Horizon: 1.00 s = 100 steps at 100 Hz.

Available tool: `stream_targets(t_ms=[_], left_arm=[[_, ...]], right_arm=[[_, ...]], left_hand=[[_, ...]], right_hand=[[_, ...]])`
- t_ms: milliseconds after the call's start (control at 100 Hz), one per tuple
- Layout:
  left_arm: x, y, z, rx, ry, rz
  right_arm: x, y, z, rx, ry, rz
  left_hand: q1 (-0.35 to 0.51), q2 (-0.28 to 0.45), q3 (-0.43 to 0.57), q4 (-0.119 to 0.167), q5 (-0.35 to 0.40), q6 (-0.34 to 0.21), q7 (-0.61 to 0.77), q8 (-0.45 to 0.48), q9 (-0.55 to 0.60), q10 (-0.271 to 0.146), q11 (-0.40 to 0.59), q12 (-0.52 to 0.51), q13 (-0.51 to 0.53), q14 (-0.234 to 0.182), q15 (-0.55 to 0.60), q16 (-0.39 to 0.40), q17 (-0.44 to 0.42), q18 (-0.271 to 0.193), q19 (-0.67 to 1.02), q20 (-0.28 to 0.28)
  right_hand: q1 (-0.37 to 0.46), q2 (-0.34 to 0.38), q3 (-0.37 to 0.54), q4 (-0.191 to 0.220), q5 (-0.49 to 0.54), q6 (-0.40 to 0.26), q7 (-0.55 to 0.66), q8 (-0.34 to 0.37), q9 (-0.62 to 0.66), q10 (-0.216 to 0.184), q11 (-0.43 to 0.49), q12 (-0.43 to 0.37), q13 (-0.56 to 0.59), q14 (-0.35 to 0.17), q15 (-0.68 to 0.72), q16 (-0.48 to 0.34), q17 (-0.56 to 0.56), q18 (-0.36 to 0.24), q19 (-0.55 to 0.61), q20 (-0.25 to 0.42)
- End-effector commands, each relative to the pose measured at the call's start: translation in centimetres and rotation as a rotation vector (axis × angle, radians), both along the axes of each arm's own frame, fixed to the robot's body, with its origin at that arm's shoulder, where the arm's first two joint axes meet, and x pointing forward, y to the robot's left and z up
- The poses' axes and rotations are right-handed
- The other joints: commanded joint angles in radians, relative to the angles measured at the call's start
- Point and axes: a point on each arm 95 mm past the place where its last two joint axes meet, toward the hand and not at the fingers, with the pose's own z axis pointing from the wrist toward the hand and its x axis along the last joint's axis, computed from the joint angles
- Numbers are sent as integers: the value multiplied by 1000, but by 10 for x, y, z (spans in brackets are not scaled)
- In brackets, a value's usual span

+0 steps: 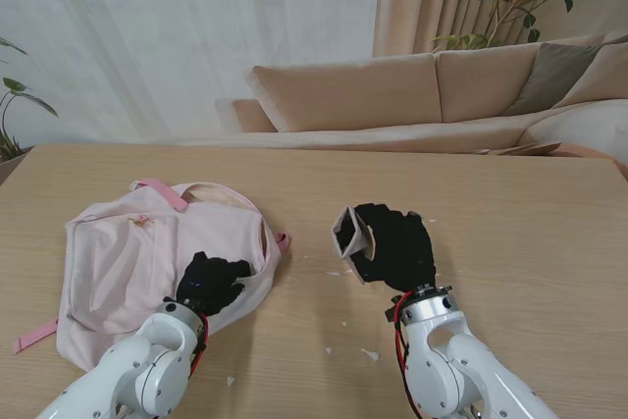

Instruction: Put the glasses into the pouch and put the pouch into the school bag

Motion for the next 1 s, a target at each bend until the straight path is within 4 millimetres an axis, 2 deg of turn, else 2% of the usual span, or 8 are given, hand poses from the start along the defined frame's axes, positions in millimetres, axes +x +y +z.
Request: stream_targets(t_ms=[0,250,310,390,450,560,710,990], left_arm=[[-17,-4,-9,-6,48,-28],[-50,2,-6,-33,71,-122],[-53,4,-3,-51,67,-127],[-56,7,5,-71,77,-130],[-56,10,12,-60,72,-129],[-53,12,25,-57,51,-116],[-43,8,42,-53,33,-57],[-4,-29,56,-35,31,63]], right_arm=[[-2,1,1,0,13,0],[-1,-1,3,-4,12,-12],[-1,0,3,-4,13,-13],[-1,0,3,-4,14,-12],[0,0,3,-4,13,-13],[-1,0,3,2,11,-15],[-1,-1,2,6,9,-16],[-3,-4,-2,18,13,-19]], left_hand=[[58,70,49,12,88,-161,133,71,15,-14,28,25,-12,-3,7,16,-14,1,19,-19],[67,76,25,15,72,-150,98,60,9,-14,-4,22,-25,-9,-19,6,-23,-1,2,-28],[44,31,18,10,12,-139,80,-25,11,-43,-115,56,-52,-14,-70,-16,-36,-4,-30,-42],[-252,-37,145,-5,-146,-50,-50,-83,-223,-21,-44,-112,-170,-28,-184,-55,-100,-9,-118,-51],[-501,-16,273,33,-212,10,-137,-81,-327,-22,-37,-205,-228,-39,-236,-66,-133,-12,-181,-53],[-618,-4,189,25,-276,45,-191,-92,-398,-10,-68,-224,-277,-39,-283,-70,-165,-10,-249,-50],[-626,71,-3,45,-320,87,-261,-114,-456,18,-110,-245,-317,-38,-329,-61,-181,-10,-322,-25],[-717,117,-133,39,-451,155,-272,-108,-596,27,-107,-228,-402,-63,-370,-62,-212,-31,-377,-25]], right_hand=[[28,25,43,20,21,-31,31,13,3,-2,2,4,-1,-6,-6,12,-10,10,13,11],[30,25,43,21,21,-29,31,12,2,-2,2,4,-2,-3,-5,12,-11,11,13,11],[31,25,43,21,21,-29,30,11,0,-2,2,4,-2,-5,-5,13,-12,11,12,11],[29,25,43,22,22,-29,31,12,1,-3,2,4,-1,-6,-6,12,-11,10,13,12],[29,25,44,23,21,-29,30,12,0,-2,1,4,-2,-5,-6,12,-11,10,12,12],[28,24,44,25,21,-28,30,13,1,-3,2,4,-2,-4,-5,13,-11,11,12,12],[29,25,44,26,21,-29,29,15,0,-3,1,4,-4,-5,-6,12,-12,10,11,12],[30,25,43,25,21,-29,28,16,0,-2,0,4,-4,-5,-7,12,-13,11,11,12]])
